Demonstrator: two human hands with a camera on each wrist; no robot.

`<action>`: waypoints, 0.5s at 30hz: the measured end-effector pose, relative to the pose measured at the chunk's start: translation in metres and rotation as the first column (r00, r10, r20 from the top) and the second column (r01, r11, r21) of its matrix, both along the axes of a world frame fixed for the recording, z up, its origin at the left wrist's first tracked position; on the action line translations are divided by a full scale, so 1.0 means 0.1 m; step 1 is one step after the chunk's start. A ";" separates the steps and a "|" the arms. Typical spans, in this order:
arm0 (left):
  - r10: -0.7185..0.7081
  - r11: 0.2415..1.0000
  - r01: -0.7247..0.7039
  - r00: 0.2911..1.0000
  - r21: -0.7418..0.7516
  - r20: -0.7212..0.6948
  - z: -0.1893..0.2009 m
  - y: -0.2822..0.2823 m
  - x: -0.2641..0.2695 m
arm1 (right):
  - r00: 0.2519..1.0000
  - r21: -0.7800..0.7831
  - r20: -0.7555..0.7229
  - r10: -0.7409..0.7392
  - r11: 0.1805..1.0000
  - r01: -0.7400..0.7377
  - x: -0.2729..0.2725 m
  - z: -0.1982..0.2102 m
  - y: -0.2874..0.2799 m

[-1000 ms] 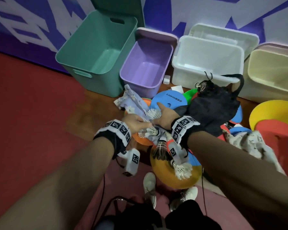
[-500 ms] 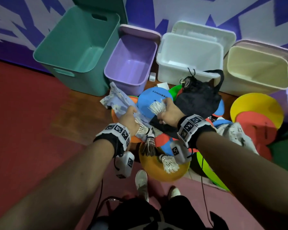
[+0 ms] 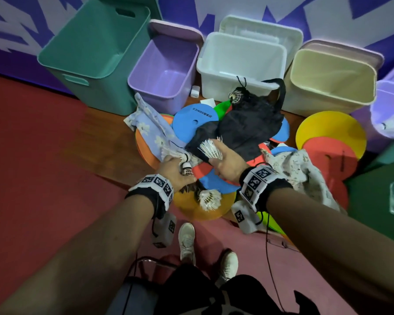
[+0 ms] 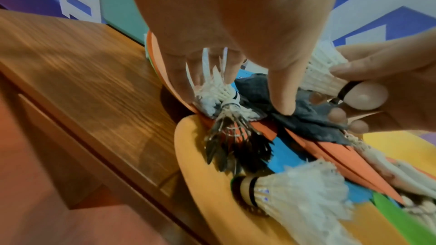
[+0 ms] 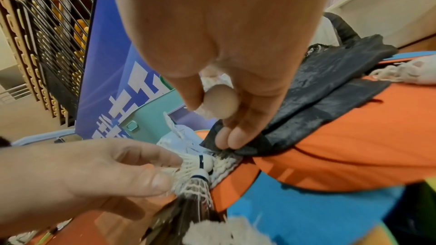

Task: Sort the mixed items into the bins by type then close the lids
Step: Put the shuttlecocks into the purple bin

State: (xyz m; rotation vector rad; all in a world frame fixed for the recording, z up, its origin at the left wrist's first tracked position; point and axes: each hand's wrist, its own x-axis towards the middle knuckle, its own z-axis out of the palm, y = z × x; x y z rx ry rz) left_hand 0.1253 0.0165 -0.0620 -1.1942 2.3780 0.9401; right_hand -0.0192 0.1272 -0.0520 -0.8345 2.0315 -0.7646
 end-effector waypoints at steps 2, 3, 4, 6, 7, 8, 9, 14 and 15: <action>-0.005 1.000 0.005 0.999 -0.012 0.042 -0.03 0.08 0.00 | 1.000 -0.005 -0.012 0.012 1.000 -0.012 0.03 0.00 0.10; -0.004 1.000 0.005 0.997 -0.020 0.071 -0.07 0.13 0.00 | 1.000 -0.008 -0.023 0.020 1.000 -0.020 0.04 -0.02 0.16; 0.008 1.000 -0.005 0.996 -0.030 0.094 -0.09 0.15 0.01 | 0.999 0.004 -0.033 0.037 0.999 -0.037 0.05 -0.02 0.19; 0.027 0.998 -0.021 0.993 -0.056 0.111 -0.13 0.21 0.02 | 0.995 0.066 -0.036 0.095 0.994 -0.093 0.09 -0.02 0.26; 0.036 0.996 -0.027 0.993 -0.083 0.112 -0.15 0.23 0.03 | 0.992 0.108 -0.034 0.124 0.987 -0.120 0.11 -0.02 0.28; 0.050 0.993 -0.037 0.992 -0.110 0.114 -0.16 0.25 0.03 | 0.988 0.155 -0.036 0.148 0.978 -0.141 0.13 -0.02 0.30; 0.069 0.991 -0.053 0.990 -0.127 0.120 -0.16 0.27 0.04 | 0.985 0.189 -0.052 0.164 0.970 -0.152 0.16 -0.03 0.31; 0.103 0.990 -0.082 0.976 -0.116 0.194 -0.18 0.30 0.04 | 0.970 0.278 -0.119 0.214 0.945 -0.174 0.30 -0.09 0.34; 0.100 0.990 -0.077 0.973 -0.115 0.208 -0.17 0.30 0.04 | 0.966 0.285 -0.131 0.222 0.942 -0.178 0.32 -0.09 0.34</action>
